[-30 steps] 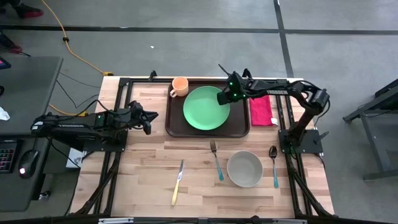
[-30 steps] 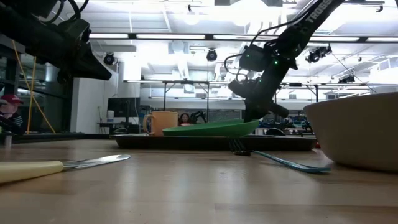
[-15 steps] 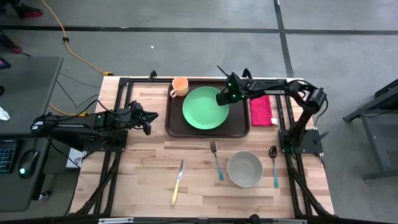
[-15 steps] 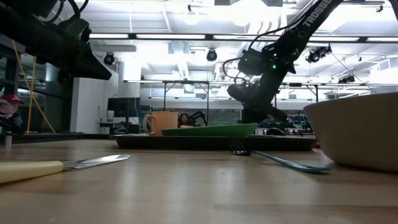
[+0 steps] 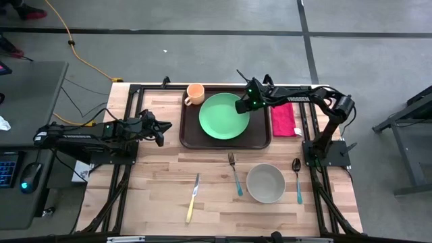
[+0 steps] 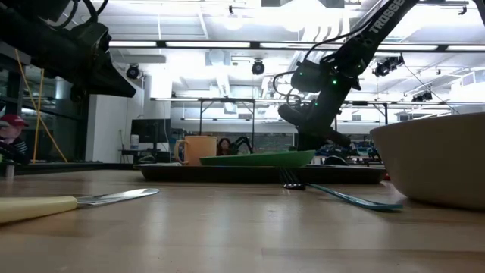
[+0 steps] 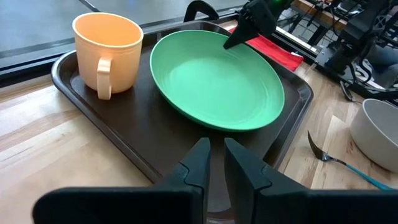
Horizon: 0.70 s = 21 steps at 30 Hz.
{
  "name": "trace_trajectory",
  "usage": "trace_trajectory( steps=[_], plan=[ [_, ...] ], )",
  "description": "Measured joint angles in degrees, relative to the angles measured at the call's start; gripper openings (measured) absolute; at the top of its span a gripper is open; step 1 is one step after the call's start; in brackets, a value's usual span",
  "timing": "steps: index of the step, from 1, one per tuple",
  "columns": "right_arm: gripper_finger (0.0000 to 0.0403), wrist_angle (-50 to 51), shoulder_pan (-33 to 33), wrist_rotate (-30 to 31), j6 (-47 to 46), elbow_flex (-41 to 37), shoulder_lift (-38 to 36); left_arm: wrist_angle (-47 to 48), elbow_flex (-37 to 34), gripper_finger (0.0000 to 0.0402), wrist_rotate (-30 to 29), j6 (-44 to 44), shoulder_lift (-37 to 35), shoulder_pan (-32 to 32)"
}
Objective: Set up tray
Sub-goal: Put the green plate on the brown serving tray to the bottom right of the yellow mug
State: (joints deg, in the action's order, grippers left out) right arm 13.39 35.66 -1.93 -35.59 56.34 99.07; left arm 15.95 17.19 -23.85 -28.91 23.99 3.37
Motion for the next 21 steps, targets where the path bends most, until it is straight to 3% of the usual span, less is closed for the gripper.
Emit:
trace_trajectory(
  steps=[13, 21],
  plan=[
    [0.0047, 0.0, 0.0, 0.1, 0.1, 0.0, 0.0, 0.0, 0.0, 0.0076, 0.0, 0.0, 0.0, 0.0],
    [0.0055, 0.1, 0.0, -0.4, 0.1, 0.0, 0.0, 0.0, 0.0, 0.0076, 0.0, 0.0, 0.0, 0.0]
  ],
)
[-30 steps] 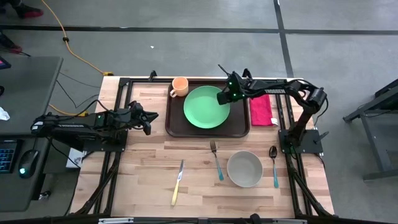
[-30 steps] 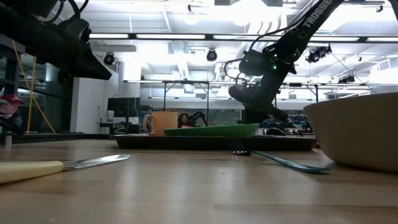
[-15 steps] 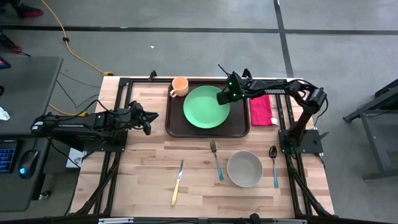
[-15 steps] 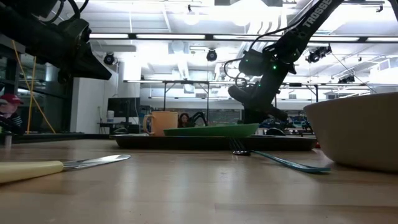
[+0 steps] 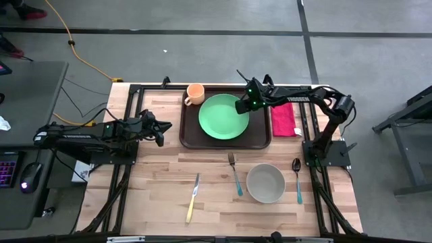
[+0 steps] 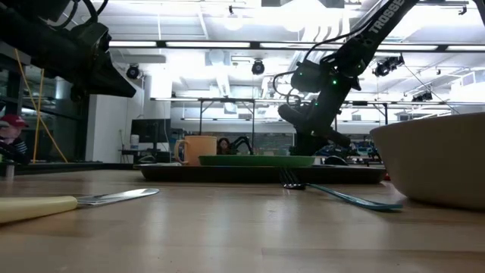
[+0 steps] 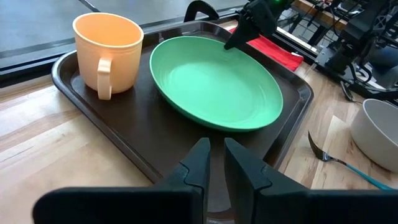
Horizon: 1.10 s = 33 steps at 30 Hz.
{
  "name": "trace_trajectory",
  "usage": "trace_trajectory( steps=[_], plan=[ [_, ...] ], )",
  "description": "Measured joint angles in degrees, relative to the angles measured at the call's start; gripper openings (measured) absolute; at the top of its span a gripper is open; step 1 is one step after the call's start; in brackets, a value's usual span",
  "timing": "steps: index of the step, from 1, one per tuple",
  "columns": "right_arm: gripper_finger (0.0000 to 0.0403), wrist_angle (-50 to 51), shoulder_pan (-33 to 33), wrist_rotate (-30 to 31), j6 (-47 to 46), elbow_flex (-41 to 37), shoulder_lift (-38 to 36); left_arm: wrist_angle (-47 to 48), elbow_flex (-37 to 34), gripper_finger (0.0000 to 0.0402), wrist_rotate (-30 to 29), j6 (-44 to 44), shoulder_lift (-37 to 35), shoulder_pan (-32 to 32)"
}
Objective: Set up tray
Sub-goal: Put the green plate on the brown serving tray to the bottom right of the yellow mug, then put the gray bowl on top of the green plate on the brown serving tray
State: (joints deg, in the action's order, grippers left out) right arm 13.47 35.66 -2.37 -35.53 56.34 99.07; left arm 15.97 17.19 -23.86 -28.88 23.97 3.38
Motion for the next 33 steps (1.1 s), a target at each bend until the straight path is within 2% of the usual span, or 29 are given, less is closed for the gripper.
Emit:
trace_trajectory(
  steps=[4, 11, 20, 26, 33],
  plan=[
    [0.0057, 0.0, 0.3, -0.3, 0.0, 0.0, 0.0, 0.0, 0.0, 0.0076, 0.3, 0.0, 0.0, 0.0],
    [0.0058, 1.1, 2.2, -5.0, -0.2, 0.3, -0.8, 0.0, 0.0, 0.0076, 0.9, 0.0, 0.0, 0.0],
    [0.0049, 6.7, 3.7, -2.7, 1.9, 0.3, -7.7, 0.0, 0.0, 0.0076, 0.9, 0.0, 0.0, 0.0],
    [0.0041, 14.7, 4.1, 0.4, 3.3, 0.3, -13.2, 0.0, 0.0, 0.0076, 1.0, 0.0, 0.0, 0.0],
    [0.0041, 26.8, 4.2, 1.0, 2.8, 0.3, -17.9, 0.0, 0.0, 0.0076, 1.0, -0.2, 0.0, 0.0]
  ],
)
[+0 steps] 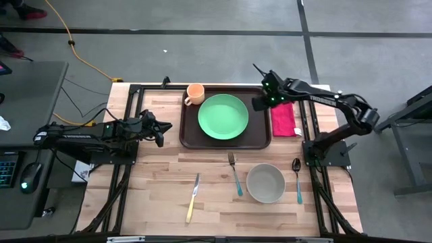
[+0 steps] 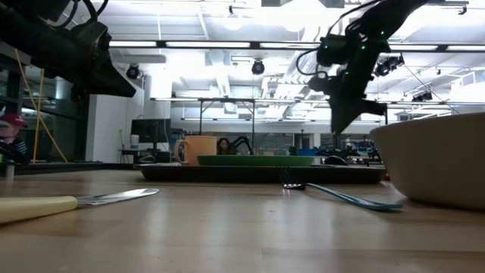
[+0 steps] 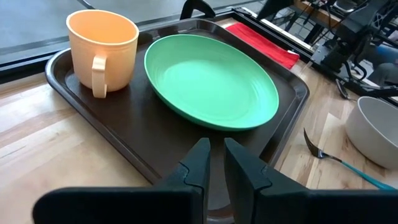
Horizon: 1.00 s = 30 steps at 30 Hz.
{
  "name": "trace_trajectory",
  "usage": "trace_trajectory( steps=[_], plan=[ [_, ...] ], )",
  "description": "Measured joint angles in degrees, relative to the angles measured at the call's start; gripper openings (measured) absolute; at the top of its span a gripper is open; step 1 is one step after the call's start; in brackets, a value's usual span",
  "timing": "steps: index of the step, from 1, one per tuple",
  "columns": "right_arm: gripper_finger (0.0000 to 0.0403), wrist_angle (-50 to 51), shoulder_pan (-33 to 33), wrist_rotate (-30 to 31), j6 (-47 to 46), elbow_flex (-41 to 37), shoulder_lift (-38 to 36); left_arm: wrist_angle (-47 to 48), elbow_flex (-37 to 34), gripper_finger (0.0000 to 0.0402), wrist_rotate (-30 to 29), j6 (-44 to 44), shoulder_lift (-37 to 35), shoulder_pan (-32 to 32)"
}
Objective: Set up tray
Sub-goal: Put the gray bowl on top of the green plate on the brown serving tray
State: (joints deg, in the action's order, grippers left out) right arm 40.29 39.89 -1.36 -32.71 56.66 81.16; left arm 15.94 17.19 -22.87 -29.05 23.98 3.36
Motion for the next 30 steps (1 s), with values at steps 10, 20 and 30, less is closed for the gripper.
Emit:
trace_trajectory(
  steps=[10, 20, 30],
  plan=[
    [0.0033, 11.8, -3.7, -3.8, -1.8, 0.0, -5.4, 0.0, 0.0, 0.0076, 2.5, -1.2, 0.0, 0.0],
    [0.0032, 14.6, -10.0, -9.1, -5.4, 0.0, -11.3, 0.3, 0.0, 0.0076, 2.9, -1.5, 0.0, 0.0],
    [0.0025, 20.0, -19.4, -9.6, -9.6, 0.0, -15.5, 1.2, 0.0, 0.0076, 3.0, -1.6, 0.0, 0.0]
  ],
)
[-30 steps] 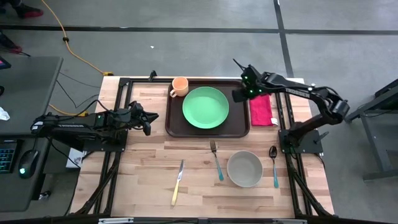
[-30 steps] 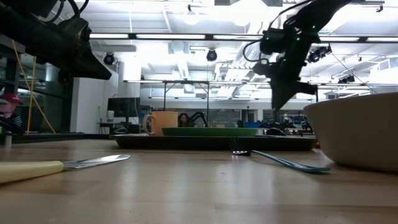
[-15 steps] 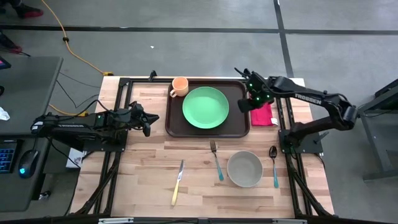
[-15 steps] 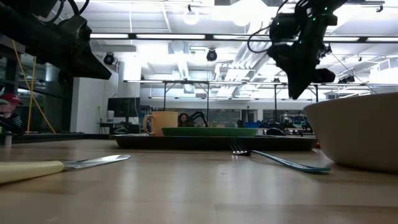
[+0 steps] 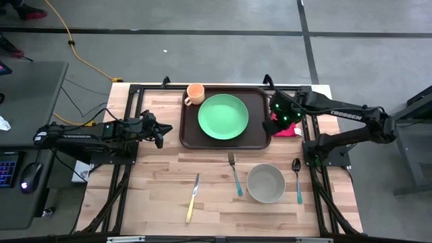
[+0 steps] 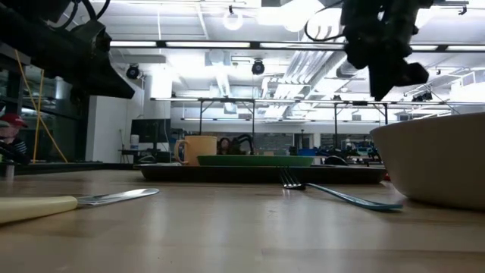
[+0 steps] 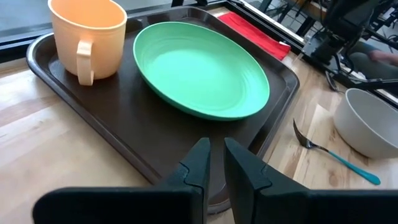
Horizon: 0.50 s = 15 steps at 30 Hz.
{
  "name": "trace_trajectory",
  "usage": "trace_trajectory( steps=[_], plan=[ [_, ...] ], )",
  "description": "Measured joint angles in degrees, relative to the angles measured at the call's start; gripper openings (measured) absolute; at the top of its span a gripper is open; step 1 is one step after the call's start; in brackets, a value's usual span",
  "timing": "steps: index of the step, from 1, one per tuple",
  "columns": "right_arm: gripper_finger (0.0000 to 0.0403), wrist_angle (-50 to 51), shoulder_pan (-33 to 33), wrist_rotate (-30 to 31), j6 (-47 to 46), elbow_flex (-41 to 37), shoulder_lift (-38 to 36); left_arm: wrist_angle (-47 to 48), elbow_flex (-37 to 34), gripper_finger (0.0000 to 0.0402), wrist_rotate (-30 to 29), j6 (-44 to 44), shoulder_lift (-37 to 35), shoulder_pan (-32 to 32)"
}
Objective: Set up tray
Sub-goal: Put the gray bowl on top of the green plate on the brown serving tray
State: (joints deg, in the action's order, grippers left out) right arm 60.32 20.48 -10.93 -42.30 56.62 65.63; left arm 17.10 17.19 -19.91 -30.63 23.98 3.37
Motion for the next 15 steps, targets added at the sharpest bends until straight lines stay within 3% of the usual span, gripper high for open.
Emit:
trace_trajectory(
  steps=[8, 15],
  plan=[
    [0.0025, 0.5, -10.4, 2.8, -2.8, 0.0, -0.4, 1.9, 0.0, 0.0076, 6.3, -1.1, 0.0, 0.0],
    [0.0023, 0.5, -19.1, 8.0, -6.5, 0.0, -0.4, -0.8, 0.0, 0.0076, 6.8, 0.5, 0.0, 0.0]
  ],
)
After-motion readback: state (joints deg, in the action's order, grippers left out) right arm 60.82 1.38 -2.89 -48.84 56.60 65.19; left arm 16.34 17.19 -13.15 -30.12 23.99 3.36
